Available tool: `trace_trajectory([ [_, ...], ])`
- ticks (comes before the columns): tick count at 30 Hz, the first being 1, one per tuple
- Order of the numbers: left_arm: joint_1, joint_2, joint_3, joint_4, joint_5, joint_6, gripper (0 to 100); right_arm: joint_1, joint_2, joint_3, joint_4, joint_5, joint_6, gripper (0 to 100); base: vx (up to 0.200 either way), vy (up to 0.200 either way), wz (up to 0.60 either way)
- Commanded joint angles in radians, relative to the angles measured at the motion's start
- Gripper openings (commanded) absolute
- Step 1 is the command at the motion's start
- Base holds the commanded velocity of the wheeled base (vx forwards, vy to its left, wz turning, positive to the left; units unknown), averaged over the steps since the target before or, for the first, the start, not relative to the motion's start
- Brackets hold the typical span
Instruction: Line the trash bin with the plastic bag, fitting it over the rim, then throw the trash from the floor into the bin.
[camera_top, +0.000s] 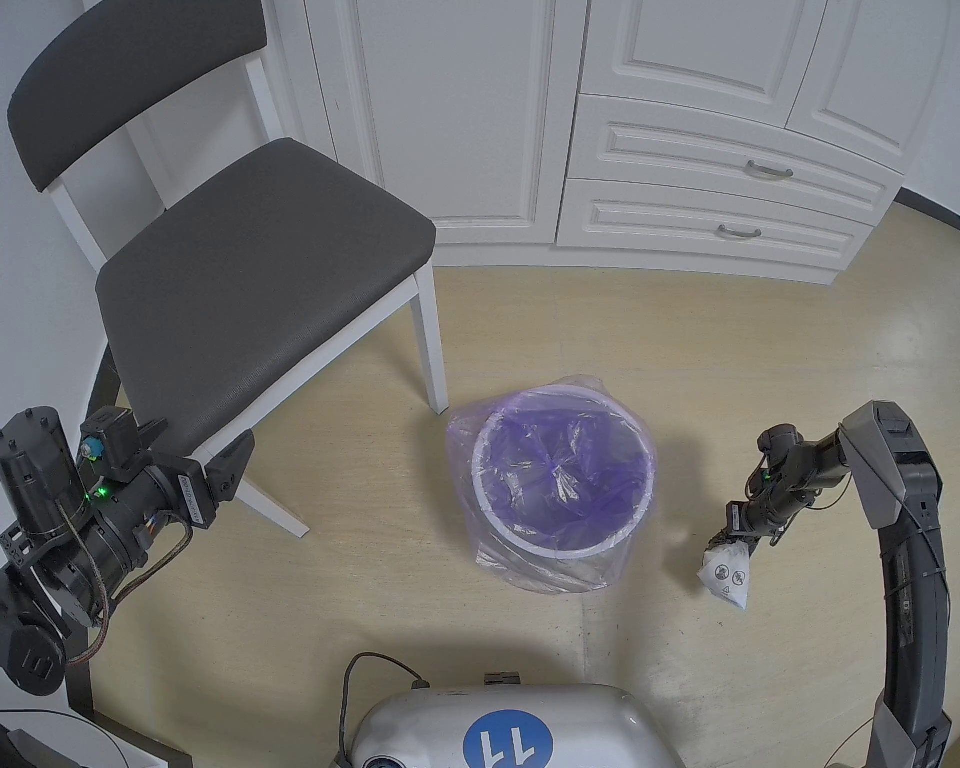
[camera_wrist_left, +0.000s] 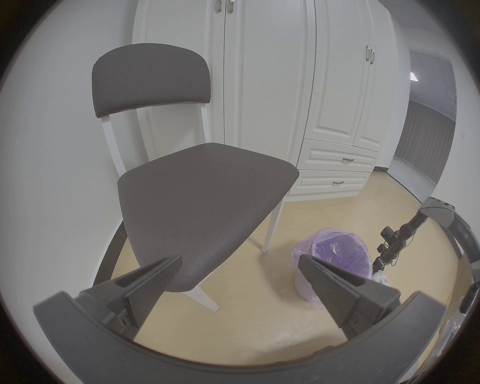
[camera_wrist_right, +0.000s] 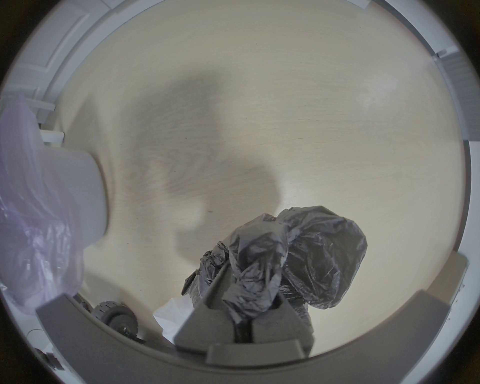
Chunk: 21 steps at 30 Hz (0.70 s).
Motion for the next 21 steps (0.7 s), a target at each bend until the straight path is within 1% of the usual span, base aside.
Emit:
trace_trajectory([
  [1,0.013,-0.027,-0.001,0.001,-0.002,-0.003,100,-0.004,-0.086,0.074,-0.025,0.034,0.011,0,0.0,0.0,0.0],
  [8,0.022,-0.026,-0.002,0.001,-0.005,-0.003,100,-0.005,-0.147,0.172,-0.095,0.042,0.011,0,0.0,0.0,0.0],
  [11,0.022,-0.027,-0.005,0.0,-0.005,-0.003,100,-0.005,-0.181,0.21,-0.134,0.079,0.011,0,0.0,0.0,0.0],
  [21,0.036,-0.033,-0.008,0.0,-0.005,-0.001,100,-0.005,-0.204,0.227,-0.137,0.082,0.01,0,0.0,0.0,0.0],
])
